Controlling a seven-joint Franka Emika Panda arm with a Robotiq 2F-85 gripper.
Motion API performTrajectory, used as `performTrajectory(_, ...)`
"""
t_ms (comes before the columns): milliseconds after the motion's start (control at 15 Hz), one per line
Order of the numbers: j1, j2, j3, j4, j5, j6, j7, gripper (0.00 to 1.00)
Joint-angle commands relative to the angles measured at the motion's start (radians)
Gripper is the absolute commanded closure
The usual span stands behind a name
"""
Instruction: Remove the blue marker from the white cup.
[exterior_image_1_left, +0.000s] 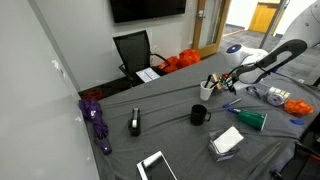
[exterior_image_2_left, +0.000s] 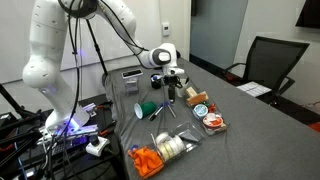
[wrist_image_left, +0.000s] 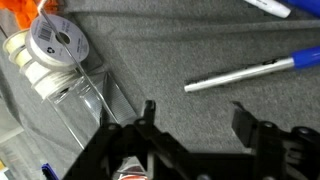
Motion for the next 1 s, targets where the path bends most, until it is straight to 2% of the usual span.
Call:
performTrajectory(0,-0.005,0.003,-0.004,-0.018,0.009,0.048,-0.019,0.00)
performTrajectory(267,-0.053,-0.026,0.038,-0.043,0.126,0.124,-0.090,0.00)
performTrajectory(600,-0.146,-0.087,0.120,-0.091,0.440,0.234,-0.314,0.00)
performTrajectory(733,-0.180,-0.116,0.151,-0.104,0.558,0.231,-0.435,0.00)
performTrajectory(933,-0.213,-0.159,0.181,-0.114,0.677,0.195,-0.569,0.00)
